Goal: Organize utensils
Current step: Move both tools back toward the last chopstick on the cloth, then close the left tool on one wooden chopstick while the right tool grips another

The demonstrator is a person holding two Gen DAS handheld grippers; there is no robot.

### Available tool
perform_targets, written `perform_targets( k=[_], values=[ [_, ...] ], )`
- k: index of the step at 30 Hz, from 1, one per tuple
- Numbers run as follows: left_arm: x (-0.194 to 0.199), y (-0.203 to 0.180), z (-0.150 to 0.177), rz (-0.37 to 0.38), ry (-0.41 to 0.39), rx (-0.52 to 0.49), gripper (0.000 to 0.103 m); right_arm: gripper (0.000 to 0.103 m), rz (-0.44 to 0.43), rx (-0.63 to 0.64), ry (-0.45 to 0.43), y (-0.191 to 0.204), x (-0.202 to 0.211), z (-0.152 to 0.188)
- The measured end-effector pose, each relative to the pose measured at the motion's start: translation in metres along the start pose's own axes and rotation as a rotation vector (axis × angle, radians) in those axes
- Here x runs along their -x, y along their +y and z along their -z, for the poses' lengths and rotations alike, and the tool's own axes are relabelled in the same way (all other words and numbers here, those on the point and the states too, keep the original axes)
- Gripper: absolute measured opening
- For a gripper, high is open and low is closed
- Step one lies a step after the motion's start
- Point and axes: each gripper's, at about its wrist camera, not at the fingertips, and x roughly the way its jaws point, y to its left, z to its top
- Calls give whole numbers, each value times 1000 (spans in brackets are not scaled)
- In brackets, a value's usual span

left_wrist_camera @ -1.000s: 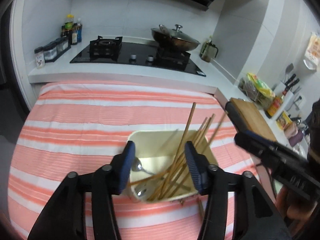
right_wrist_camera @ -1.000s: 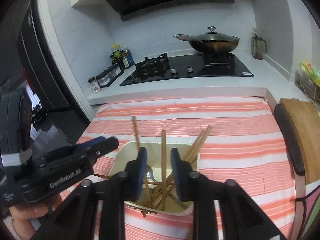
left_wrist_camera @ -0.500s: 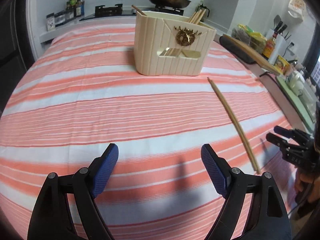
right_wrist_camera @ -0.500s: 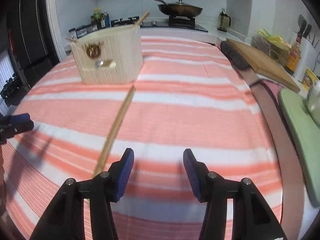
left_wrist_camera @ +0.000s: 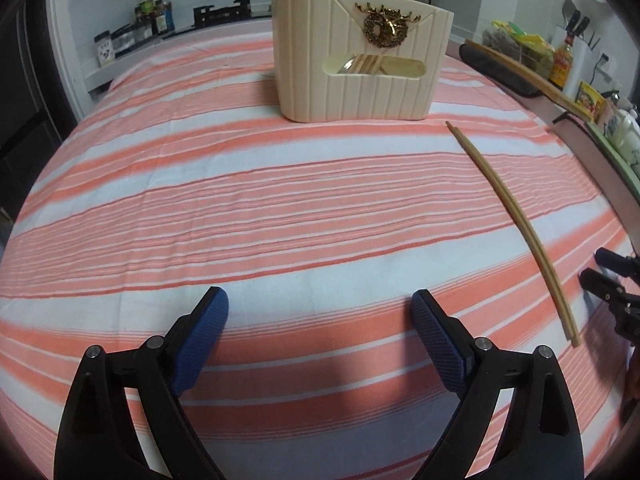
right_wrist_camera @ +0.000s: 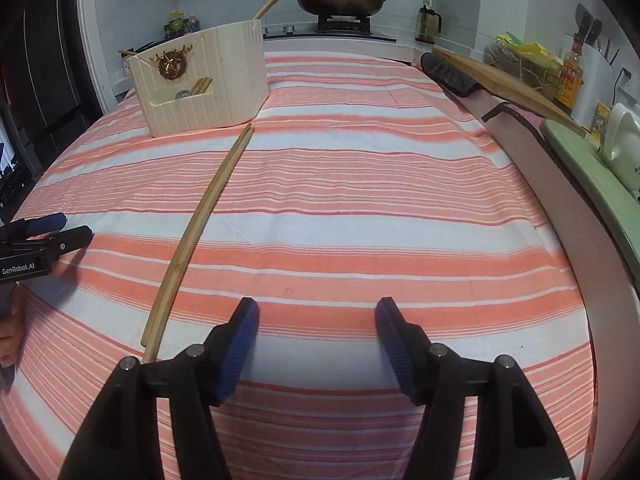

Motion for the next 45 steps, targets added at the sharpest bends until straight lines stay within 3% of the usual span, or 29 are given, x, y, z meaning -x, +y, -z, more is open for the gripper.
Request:
perform_targets(
  k=[10,14,19,25,32,39,45],
  values=[
    [1,-1,-3,-41,15,25,100,63,0,0,0,-1,-1,0],
    [16,-14,-16,86,-7,112,100,63,-1,-1,-1,-1,-1,0],
    [10,-62,-38,120,-1,68,100,63,1,0,0,-1,-1,0],
    [-21,-94,-45,89,37,44,100,63,-1,-1,-1,-2,-1,1],
    [-36,-110,-45,-21,42,-17,101,63,-3,-3,-2,-2,-1,0],
    [-29,-102,-48,39,37,52,101,63,-7,-7,-3,-2,0,1],
    [-35,-116,-51,4,35,-8,102,63,-8,-9,-3,-2,0,1]
  ],
)
